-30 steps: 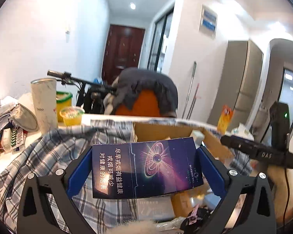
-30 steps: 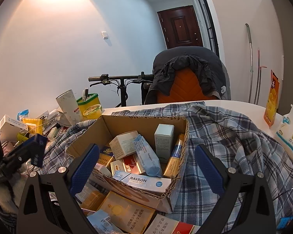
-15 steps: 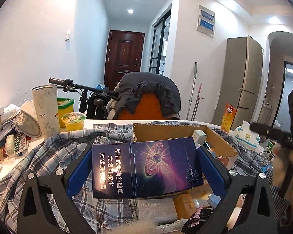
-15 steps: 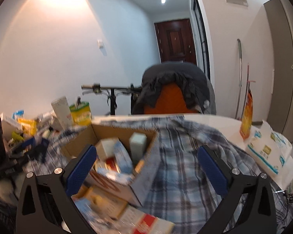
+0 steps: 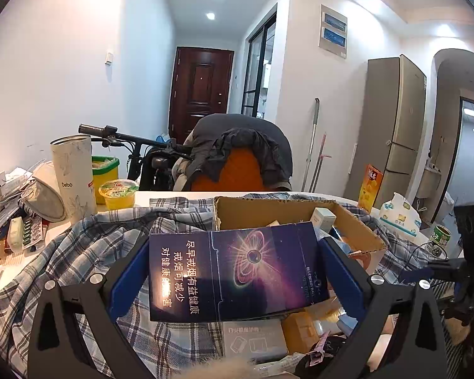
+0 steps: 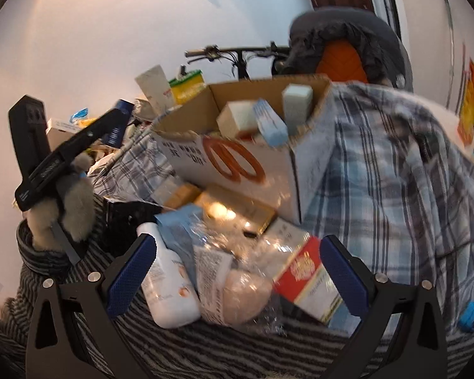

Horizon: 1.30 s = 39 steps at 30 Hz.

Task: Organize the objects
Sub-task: 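Grasp the clear plastic bag with the right gripper while the left holds the dark blue box, then lower the clear plastic bag into the cardboard box and open the right gripper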

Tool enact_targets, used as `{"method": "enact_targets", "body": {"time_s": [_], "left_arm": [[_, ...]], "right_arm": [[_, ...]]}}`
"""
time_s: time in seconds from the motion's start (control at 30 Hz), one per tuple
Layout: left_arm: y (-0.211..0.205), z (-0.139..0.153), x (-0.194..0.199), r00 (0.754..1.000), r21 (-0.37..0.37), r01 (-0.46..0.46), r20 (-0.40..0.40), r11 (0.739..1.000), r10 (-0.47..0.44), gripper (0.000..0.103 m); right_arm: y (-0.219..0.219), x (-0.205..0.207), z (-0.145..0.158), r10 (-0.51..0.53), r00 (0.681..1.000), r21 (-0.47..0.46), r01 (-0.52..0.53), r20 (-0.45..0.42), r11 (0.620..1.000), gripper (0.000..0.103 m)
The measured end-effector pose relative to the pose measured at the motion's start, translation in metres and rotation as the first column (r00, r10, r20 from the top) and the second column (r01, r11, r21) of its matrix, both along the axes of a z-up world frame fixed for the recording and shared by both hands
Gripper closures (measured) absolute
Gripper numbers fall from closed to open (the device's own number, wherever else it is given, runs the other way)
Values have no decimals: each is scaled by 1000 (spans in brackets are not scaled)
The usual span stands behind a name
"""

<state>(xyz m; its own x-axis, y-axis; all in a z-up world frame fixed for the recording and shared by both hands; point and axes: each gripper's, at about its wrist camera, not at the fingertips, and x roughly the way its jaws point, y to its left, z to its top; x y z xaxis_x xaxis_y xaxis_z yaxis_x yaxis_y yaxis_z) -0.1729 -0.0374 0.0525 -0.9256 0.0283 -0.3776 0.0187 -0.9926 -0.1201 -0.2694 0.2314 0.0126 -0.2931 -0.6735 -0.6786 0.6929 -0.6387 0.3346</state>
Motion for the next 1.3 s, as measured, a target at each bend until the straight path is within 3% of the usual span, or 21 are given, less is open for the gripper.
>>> {"method": "enact_targets", "body": {"time_s": [0.13, 0.17, 0.2, 0.23, 0.3, 0.5, 0.73, 0.93, 1.17, 1.3], "left_arm": [[2, -1, -1, 1000, -10, 2, 8, 1000, -2, 1], [2, -1, -2, 1000, -11, 4, 9, 1000, -4, 1], [2, -1, -2, 1000, -13, 4, 9, 1000, -4, 1], [2, -1, -2, 1000, -12, 3, 7, 1000, -3, 1], [2, -1, -2, 1000, -10, 1, 4, 1000, -1, 1], [-2, 0, -1, 1000, 4, -13, -2, 1000, 13, 1], [-12, 2, 1, 999, 31, -48, -16, 998, 48, 1], [-25, 6, 6, 995, 81, -82, -48, 993, 86, 1], [-29, 7, 6, 994, 91, -91, -49, 992, 95, 1], [-28, 7, 7, 995, 81, -89, -48, 993, 93, 1]], "right_arm": [[-3, -3, -9, -4, 1000, 45, 3, 3, 999, 0], [-8, -1, -12, 11, 1000, 64, -10, -5, 998, 7], [-11, 3, -15, 30, 999, 87, -28, -25, 996, 29], [-14, 6, -16, 49, 998, 103, -45, -41, 994, 42], [-16, 7, -14, 64, 996, 100, -56, -70, 993, 50], [12, 10, 14, 9, 984, -68, -22, -178, 997, 51], [34, 8, 36, -101, 968, -200, 54, -231, 978, 51], [31, 5, 53, -164, 946, -237, 98, -280, 967, 51], [20, 2, 113, -222, 935, -378, 107, -276, 920, 51], [-3, -16, 132, -252, 915, -381, 121, -314, 917, 51]]}}
